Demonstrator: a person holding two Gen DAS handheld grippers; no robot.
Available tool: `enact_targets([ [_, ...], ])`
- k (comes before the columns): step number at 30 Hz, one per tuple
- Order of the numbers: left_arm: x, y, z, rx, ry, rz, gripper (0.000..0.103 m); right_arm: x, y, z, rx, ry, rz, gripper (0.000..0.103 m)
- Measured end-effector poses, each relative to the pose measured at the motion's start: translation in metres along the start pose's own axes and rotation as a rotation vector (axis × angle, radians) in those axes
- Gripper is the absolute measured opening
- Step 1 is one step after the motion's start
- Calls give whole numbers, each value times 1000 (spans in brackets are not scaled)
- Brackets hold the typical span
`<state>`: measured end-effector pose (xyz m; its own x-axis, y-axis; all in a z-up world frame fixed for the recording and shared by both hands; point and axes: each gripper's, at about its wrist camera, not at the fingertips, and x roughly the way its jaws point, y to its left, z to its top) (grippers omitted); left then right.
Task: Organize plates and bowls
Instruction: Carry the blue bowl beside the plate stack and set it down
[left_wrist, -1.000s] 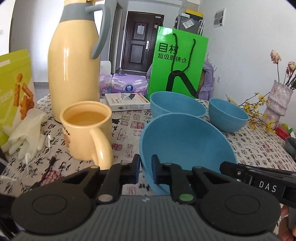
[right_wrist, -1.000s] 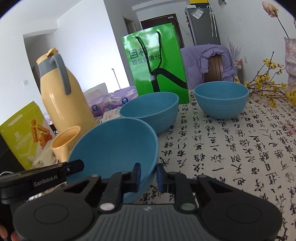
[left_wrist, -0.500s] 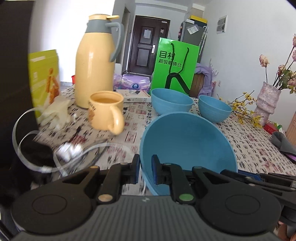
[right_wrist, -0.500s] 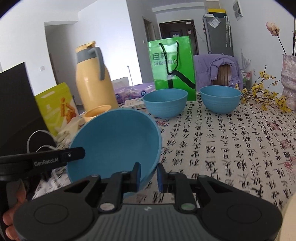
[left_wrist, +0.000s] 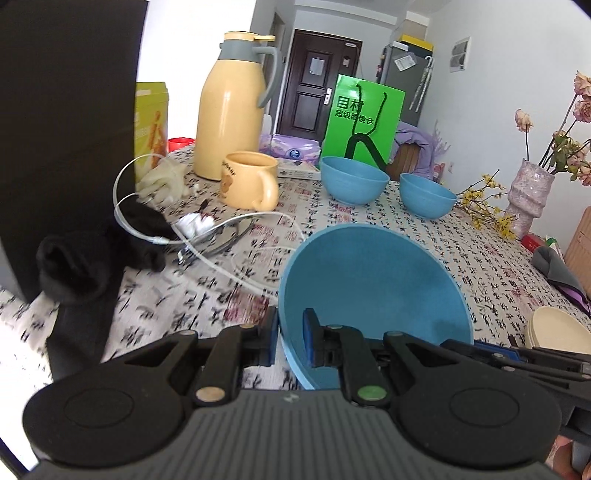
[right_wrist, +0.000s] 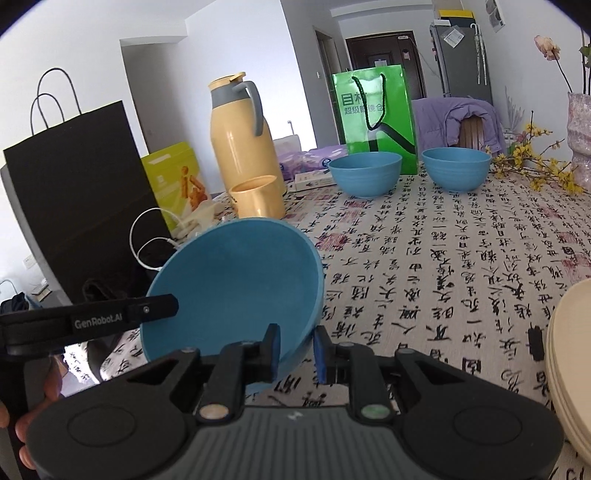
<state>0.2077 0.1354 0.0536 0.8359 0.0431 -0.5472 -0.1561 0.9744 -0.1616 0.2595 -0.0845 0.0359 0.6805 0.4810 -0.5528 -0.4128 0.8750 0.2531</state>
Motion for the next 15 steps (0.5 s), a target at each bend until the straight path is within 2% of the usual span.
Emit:
enact_targets([
  [8,-17,-8,-10,-4,-5,-8,13,-21,-1,-10,-8,-16,9,19],
  [15,-13,-38,-16,19,11,-60,13,-38,-23,-13,23,-37,-41,19],
])
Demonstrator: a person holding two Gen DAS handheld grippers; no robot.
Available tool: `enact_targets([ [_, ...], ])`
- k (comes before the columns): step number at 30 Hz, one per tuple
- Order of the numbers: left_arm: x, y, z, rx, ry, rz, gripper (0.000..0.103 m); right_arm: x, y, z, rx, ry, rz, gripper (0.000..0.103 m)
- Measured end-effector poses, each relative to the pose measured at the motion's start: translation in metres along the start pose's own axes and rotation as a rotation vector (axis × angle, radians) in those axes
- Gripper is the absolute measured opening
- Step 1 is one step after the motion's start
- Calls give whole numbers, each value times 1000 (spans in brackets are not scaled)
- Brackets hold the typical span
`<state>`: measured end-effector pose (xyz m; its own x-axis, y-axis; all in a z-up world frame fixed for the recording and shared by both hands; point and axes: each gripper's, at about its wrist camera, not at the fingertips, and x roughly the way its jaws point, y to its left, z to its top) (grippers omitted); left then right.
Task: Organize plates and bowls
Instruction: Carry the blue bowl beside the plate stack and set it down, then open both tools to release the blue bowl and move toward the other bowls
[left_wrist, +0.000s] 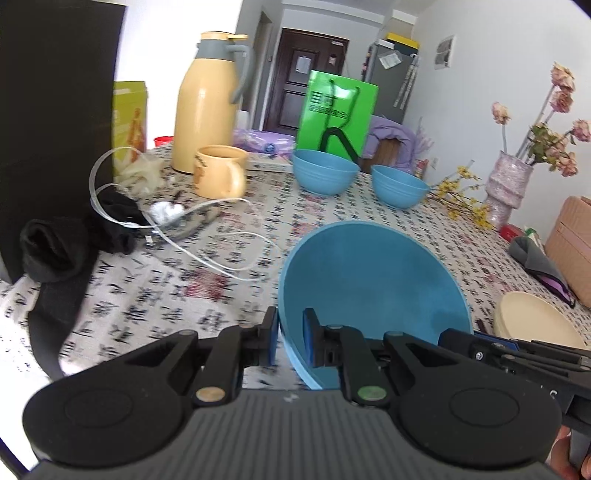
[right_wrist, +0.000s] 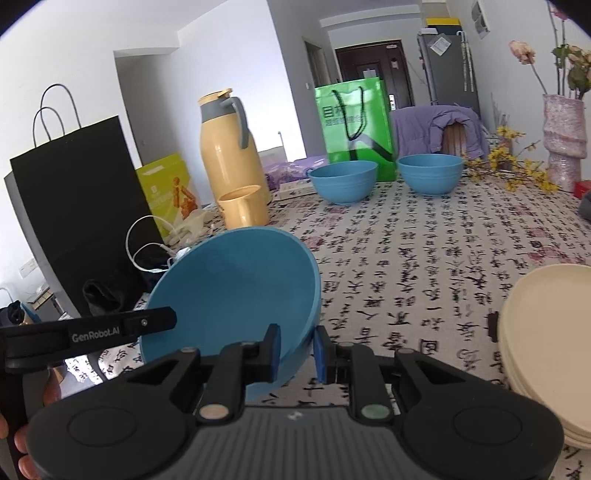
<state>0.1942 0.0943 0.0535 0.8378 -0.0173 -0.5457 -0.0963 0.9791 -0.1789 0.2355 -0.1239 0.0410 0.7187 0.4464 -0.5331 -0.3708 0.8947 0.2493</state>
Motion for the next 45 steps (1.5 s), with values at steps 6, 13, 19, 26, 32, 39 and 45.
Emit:
enact_targets([
  [6,11,-33,-4,18,18,-59,13,-15,-30,-1,34,-21,-59,19],
  [13,22,-63,-7,47,37,-110,13,-26,-64,0,72,-30,-114,19],
  [19,31,-73,-10,43,81,-119,18,-24,-79,1,91,-24,-116,22],
  [26,31,-77,-12,61,67,-133,33,-19,-86,-3,120,-30,-88,36],
  [32,3,-86,-17,158,-90,-99,67,-26,-87,-2,83,-74,-77,43],
  [39,-34,-86,-34,185,-219,-105,98,-56,-78,-13,-26,-172,-67,66],
  [45,-65,-79,-56,203,-291,-86,103,-89,-70,-36,-93,-284,-83,85],
])
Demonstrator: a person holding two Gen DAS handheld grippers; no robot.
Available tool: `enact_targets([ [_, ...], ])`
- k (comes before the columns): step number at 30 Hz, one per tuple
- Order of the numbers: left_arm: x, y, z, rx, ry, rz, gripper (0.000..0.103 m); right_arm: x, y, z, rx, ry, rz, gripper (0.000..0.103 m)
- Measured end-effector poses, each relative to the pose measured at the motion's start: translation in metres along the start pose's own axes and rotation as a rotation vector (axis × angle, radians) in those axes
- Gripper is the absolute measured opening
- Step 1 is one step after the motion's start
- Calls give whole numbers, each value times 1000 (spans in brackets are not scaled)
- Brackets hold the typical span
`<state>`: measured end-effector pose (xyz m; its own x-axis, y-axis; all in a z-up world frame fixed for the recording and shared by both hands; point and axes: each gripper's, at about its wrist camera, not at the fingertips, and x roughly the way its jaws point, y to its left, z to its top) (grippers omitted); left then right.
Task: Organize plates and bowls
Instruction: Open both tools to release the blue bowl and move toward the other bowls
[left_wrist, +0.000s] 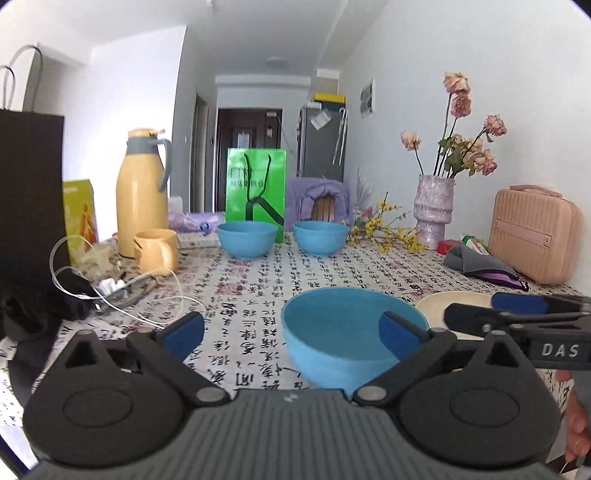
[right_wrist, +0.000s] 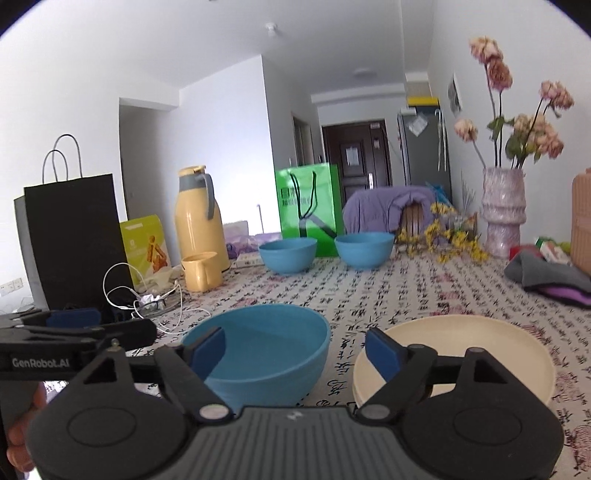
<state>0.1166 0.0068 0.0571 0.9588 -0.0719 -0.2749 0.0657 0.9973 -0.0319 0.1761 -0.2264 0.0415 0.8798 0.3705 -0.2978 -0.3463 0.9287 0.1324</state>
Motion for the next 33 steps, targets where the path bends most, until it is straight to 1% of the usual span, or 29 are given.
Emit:
enact_targets([
  [3,-14,0,-8,-9,-20,4,103,-17,4,-9,-26,-28,6,89],
  [7,-24,-3,-16,-13,-21,2,103,-34,8,-20,-52,-42,13,91],
  [11,-28,-6,-17,-1,-16,-10,103,-41,9,-24,-41,-33,11,91],
  [16,-29,-3,-13,-13,-32,-16,103,-44,8,-21,-33,-48,-3,91],
  [21,-21,0,8,-44,-35,-52,103,-40,2,-12,-26,-43,0,91],
  [25,-6,-2,31,-31,-56,-61,103,-32,-17,7,41,-43,5,91],
  [28,10,-5,45,-13,-64,-71,103,-24,-32,23,63,-53,-23,91],
  [33,47,-9,69,-19,-35,-91,103,-7,-58,51,61,-59,-70,91],
])
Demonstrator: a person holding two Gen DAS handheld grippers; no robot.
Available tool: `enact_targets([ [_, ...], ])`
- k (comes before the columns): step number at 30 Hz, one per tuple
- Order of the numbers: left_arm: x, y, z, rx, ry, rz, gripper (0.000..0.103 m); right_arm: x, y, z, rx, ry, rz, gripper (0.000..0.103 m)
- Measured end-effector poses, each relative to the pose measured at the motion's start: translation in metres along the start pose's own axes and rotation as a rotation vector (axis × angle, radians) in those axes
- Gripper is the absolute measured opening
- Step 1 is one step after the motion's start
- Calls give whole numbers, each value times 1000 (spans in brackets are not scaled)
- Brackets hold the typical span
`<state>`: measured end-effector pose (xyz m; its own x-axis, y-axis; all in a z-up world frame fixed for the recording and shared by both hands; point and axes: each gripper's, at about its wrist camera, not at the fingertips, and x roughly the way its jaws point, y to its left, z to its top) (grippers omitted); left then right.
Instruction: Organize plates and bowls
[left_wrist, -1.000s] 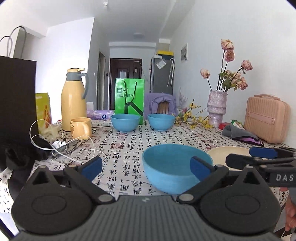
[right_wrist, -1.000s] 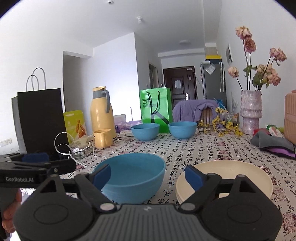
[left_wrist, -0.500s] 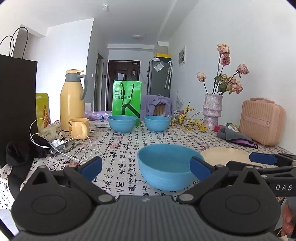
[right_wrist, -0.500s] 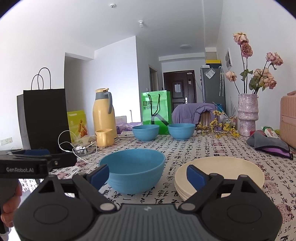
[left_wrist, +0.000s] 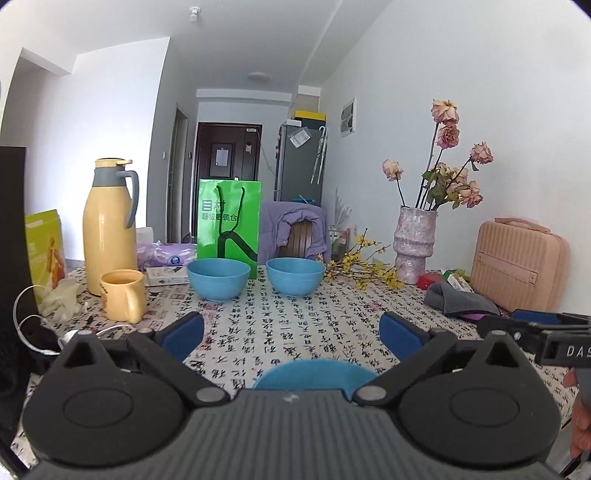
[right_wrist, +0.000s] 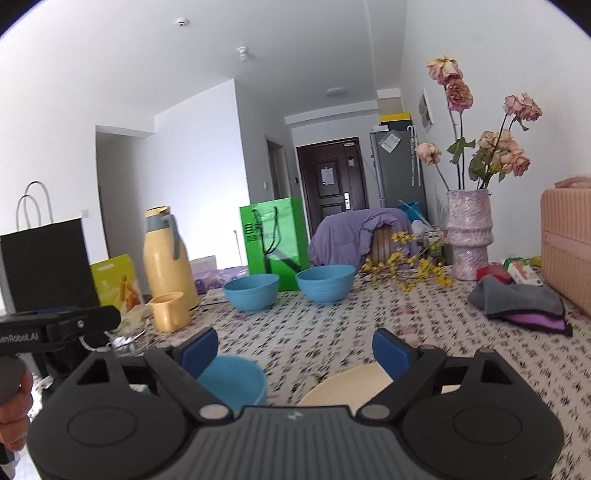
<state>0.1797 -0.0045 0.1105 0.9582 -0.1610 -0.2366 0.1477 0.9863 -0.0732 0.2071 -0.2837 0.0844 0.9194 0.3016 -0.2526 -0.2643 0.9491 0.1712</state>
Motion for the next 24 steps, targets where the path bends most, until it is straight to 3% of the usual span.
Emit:
enact_targets([
  [6,47,4,28,-40,39,-18,103,28,-29,39,-8,-12,-33,91],
  [12,91,7,59,-30,78,-36,103,64,-60,85,58,1,19,91],
  [17,128,14,89,-54,107,-89,103,96,-72,127,7,-18,36,91],
  [24,196,28,121,-72,152,-64,103,168,-94,174,18,76,94,91],
])
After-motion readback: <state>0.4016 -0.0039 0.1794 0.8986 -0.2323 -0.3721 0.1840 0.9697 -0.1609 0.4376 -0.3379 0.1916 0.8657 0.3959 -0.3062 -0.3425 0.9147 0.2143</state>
